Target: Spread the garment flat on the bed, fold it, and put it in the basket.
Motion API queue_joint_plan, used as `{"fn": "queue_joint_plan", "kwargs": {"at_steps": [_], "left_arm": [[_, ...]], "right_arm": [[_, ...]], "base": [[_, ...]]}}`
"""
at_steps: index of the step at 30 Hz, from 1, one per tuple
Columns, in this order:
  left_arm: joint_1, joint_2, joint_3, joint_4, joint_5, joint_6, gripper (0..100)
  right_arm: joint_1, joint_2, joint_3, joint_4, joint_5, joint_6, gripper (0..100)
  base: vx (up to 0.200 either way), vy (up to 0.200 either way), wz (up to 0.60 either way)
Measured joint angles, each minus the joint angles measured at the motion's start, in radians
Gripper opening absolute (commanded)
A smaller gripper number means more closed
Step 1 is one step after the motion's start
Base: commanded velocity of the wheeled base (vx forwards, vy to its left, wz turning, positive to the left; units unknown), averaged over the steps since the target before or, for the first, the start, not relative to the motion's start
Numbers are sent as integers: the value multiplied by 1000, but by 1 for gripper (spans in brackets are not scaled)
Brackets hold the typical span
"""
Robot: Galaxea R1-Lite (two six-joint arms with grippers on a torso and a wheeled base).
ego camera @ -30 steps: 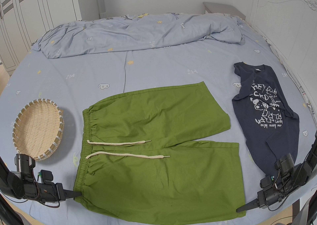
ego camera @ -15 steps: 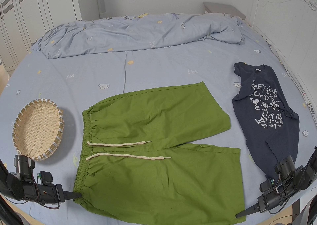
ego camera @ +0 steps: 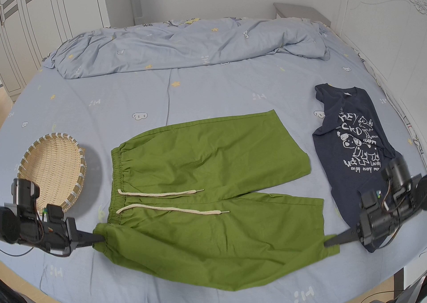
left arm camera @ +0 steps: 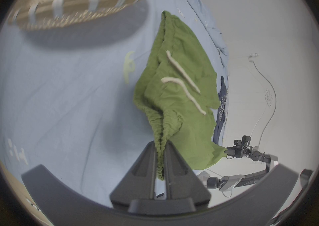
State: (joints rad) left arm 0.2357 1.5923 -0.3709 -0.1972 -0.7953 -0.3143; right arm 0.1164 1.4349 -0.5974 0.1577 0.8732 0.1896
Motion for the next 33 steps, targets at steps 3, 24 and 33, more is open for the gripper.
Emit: {"fn": "queue_joint_plan", "kwargs": {"at_steps": [3, 24, 33], "left_arm": [[-12, -32, -142, 127, 0, -18, 0], [-44, 123, -830, 444, 0, -96, 0], [-48, 240, -956, 467, 0, -99, 0]], "right_arm": [[3, -30, -155, 79, 0, 19, 0], [103, 233, -1009, 177, -438, 150, 0], [128, 393, -1213, 171, -486, 149, 0]], "base": [[0, 0, 0], [0, 0, 0], [0, 0, 0]]}}
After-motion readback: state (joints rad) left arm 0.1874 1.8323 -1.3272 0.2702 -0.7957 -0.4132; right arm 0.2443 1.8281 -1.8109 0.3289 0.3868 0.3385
